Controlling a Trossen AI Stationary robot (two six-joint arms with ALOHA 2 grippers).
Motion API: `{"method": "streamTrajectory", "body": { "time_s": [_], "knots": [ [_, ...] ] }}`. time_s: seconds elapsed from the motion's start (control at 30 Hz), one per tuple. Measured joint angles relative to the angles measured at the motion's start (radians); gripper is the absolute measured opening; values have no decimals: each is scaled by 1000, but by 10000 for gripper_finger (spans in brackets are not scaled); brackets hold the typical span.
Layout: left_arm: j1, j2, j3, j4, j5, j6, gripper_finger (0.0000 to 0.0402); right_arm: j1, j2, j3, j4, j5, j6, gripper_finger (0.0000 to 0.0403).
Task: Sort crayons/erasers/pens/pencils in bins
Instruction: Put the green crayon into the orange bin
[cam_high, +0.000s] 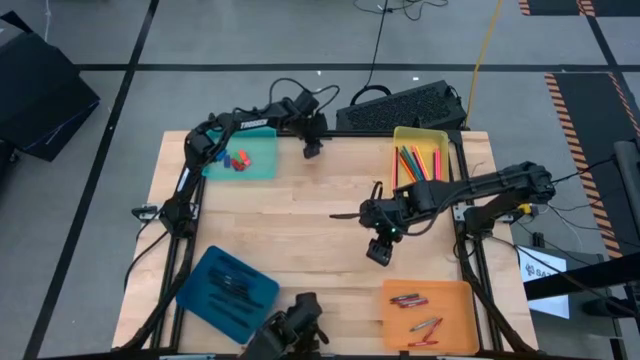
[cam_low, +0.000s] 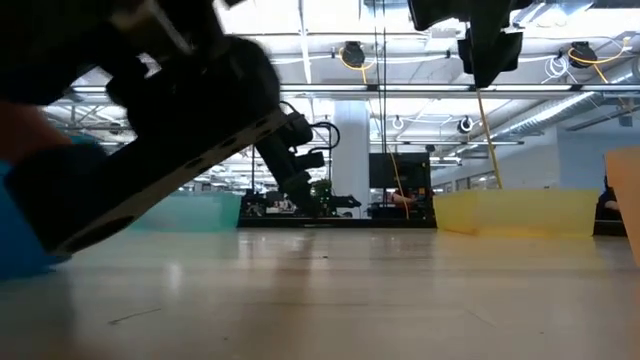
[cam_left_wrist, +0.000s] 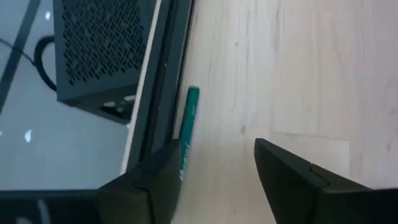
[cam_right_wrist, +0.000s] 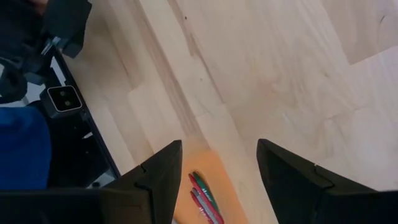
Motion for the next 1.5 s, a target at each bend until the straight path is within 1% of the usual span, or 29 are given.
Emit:
{"method": "streamTrajectory", "body": {
  "time_s": [0.1,0.23,0.3,0.33,0.4,0.5,0.57,0.63,0.9,0.97,1.03,1.1,1.17,1.37,1.5],
  "knots": [
    [-7,0,0,16,14,36,193,10,0,0,0,0,24,201],
    [-24,0,0,37,-51,48,175,14,0,0,0,1,40,201],
    [-20,7,0,45,-47,47,165,14,0,0,0,1,40,201],
    [-12,11,0,55,-24,40,159,14,0,0,0,1,41,201],
    [2,17,0,37,-20,11,144,14,0,0,0,1,56,201],
    [13,26,14,42,-66,-72,121,13,0,0,7,0,85,201],
    [9,31,19,37,-101,-101,106,14,0,0,19,-1,105,201],
    [7,34,21,14,-100,-105,92,14,0,0,28,-19,117,201],
    [10,36,22,-53,-139,-250,41,14,0,0,34,-26,122,201],
    [10,34,22,-68,-128,-270,28,14,0,0,34,-27,126,201],
    [8,30,22,-85,-94,-265,18,14,0,0,34,-27,123,201],
    [4,17,20,-123,-66,-252,15,14,0,0,34,-27,117,201],
    [-5,3,19,-127,-63,-239,20,10,0,0,34,-27,108,201],
    [-20,-12,19,-145,-143,-191,73,-1,0,0,31,-32,108,201],
    [-20,-10,17,-159,-160,-169,94,-1,0,0,27,-52,108,201]
  ]
}}
